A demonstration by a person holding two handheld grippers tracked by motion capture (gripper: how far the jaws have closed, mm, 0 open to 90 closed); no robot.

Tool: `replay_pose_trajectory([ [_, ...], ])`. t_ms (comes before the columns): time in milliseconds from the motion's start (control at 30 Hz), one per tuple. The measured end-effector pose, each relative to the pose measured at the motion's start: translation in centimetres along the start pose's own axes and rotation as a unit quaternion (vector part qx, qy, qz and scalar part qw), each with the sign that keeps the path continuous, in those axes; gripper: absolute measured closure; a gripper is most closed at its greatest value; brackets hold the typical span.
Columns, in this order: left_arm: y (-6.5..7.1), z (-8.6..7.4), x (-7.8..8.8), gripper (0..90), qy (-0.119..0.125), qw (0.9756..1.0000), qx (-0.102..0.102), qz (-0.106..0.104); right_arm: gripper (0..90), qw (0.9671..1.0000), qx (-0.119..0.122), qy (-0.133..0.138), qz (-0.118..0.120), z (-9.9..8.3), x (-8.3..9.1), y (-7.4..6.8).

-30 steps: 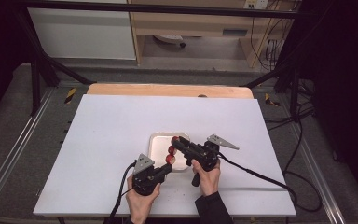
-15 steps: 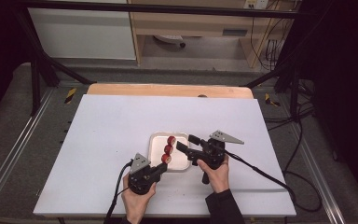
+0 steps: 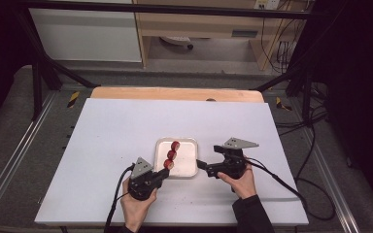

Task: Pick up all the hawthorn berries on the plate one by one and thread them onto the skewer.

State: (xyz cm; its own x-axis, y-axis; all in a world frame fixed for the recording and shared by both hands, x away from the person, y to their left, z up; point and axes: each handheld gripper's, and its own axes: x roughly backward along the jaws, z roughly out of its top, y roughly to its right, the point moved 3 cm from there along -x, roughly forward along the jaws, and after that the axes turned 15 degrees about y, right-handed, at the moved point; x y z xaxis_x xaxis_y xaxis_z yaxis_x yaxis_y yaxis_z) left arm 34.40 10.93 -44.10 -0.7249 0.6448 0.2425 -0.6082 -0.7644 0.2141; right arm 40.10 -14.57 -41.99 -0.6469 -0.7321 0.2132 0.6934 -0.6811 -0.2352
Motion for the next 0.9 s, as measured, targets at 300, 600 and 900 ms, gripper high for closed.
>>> replay_pose_trajectory([
  [300, -0.9, 0.9, 0.8, 88.2, -0.018, 0.9997, -0.017, -0.005, 1.3, 0.9979, 0.033, -0.056, -0.009, -2.2, 2.3, 1.9],
  [600, -1.6, 2.3, 1.0, 88.2, -0.035, 0.999, -0.025, -0.01, 1.4, 0.9965, 0.031, -0.072, -0.03, -4.1, 4.3, 3.4],
  [900, -1.5, 3.7, 0.4, 88.2, -0.054, 0.9978, -0.036, -0.011, 1.4, 0.9956, 0.031, -0.079, -0.041, -4.8, 5.8, 4.1],
])
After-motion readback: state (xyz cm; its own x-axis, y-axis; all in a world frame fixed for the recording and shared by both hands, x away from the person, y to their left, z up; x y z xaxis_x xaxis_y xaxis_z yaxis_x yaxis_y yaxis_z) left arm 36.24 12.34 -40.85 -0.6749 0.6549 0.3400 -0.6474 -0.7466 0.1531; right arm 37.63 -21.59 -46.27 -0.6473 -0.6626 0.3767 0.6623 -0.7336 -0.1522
